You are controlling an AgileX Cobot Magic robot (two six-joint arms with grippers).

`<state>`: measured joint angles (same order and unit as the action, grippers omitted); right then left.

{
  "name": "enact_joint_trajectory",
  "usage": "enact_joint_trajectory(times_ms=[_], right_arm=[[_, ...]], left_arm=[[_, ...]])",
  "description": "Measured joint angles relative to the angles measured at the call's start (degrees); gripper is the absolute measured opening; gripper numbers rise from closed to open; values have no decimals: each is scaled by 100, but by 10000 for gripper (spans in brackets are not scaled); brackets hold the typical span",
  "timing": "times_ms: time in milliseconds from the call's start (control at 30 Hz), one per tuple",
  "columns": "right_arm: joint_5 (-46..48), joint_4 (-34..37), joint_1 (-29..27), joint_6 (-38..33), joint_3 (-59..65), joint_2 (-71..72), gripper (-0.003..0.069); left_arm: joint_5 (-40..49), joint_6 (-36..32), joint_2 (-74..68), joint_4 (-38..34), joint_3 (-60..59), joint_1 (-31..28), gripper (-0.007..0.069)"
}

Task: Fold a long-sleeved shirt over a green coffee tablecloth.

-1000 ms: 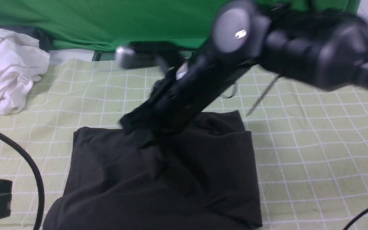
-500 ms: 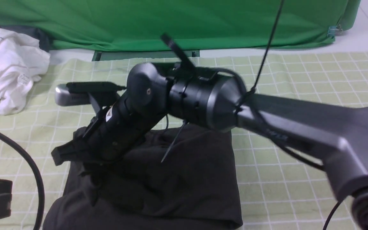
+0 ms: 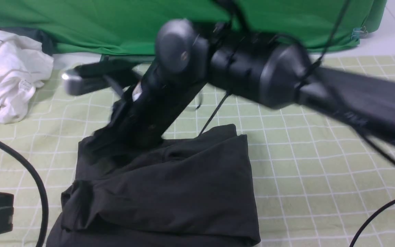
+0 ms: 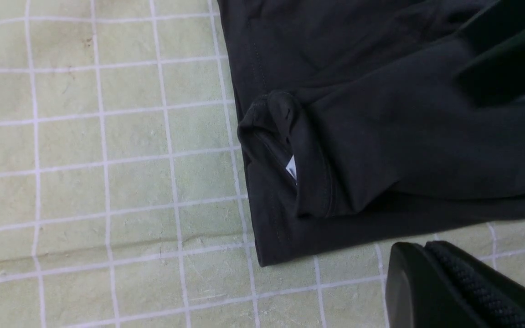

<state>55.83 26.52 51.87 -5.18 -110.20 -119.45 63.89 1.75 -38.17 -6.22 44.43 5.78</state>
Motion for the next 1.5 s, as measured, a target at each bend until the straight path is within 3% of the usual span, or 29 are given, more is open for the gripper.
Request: enact_joint_trajectory(times_ms=[33,100,167,233,633,867,933,1133,1200,1233,1367,1500], right_arm=[[354,-653,-67,77,-6,175,229],[695,-1152,-147,145,-6,293,107],[1103,-1570,-244,165,0,396,36],[1272,-1778,-340,165,69,506,10],[1368,-2087,-424,41,1654,1534,-5],[1047,-2142,-432,36,2027,1720,-6],[956,-2142,-432,36,2039,1720,-6],[825,-2142,-432,36,2050,1720,-6],[755,-2142,-432,30,2050,1727,-6],[729,-2142,-437,30,2050,1729,-6],[630,-2142,-437,30,2050,1729,-6],[534,-2142,-437,30,2050,1729,-6]], left_arm=[[5,43,-151,0,0,0,11],[-1,63,-366,-5,0,0,11],[-107,77,-742,-5,0,0,11],[-313,83,-1202,-5,0,0,11],[-1068,102,-3924,-133,809,-296,20],[-1307,83,-4992,-278,1190,-296,183],[-1346,77,-5377,-278,1227,-296,303],[-1346,77,-5745,-301,1234,-296,391],[-1338,77,-5779,-301,1237,-296,357],[-1292,77,-5788,-295,1237,-296,262],[-1153,-68,-5788,-202,1237,-302,49],[-1091,-124,-5716,-145,1237,-303,23]])
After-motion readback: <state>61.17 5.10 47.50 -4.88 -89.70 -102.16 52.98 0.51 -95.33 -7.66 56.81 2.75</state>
